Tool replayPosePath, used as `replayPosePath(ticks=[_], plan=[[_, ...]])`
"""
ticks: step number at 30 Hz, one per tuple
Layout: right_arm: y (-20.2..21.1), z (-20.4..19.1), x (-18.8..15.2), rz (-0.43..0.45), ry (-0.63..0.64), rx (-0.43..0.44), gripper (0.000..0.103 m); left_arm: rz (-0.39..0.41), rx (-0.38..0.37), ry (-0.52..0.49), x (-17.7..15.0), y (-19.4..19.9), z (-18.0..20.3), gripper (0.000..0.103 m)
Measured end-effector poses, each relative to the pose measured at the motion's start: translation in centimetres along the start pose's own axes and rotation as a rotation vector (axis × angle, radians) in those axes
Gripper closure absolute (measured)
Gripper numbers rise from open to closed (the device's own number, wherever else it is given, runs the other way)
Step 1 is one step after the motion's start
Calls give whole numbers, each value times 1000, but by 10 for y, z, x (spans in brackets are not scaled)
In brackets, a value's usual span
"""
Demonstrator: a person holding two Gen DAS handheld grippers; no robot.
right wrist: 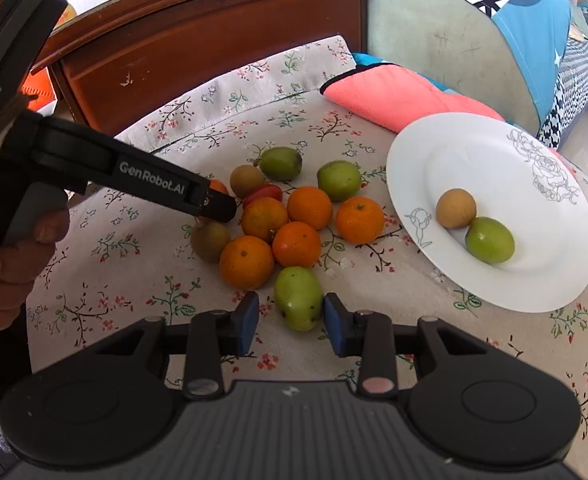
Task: Organize fruits
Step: 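Grasp a tangerine with the left gripper while the right gripper grasps a green mango, then carry the tangerine and mango onto the white plate and open both grippers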
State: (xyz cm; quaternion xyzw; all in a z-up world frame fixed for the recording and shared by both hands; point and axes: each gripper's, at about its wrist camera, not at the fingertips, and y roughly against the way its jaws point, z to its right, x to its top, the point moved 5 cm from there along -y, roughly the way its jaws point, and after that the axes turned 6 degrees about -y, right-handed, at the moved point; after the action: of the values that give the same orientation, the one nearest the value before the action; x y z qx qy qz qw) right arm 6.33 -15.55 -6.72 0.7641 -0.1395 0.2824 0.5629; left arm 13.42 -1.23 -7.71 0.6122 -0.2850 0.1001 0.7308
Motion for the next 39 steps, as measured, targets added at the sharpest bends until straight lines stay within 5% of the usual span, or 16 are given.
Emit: replayPosePath(ticks=[8,12,39], plan=[[-3,2,1,2,-23,8,66,15,26,-49,-1,-1,3,59],[-2,3,1,6,-25,7,73,21,42,-60,-2,1,1,74],[20,11,17,88,-58,17,76,139,28,-129,12,33,16,75]])
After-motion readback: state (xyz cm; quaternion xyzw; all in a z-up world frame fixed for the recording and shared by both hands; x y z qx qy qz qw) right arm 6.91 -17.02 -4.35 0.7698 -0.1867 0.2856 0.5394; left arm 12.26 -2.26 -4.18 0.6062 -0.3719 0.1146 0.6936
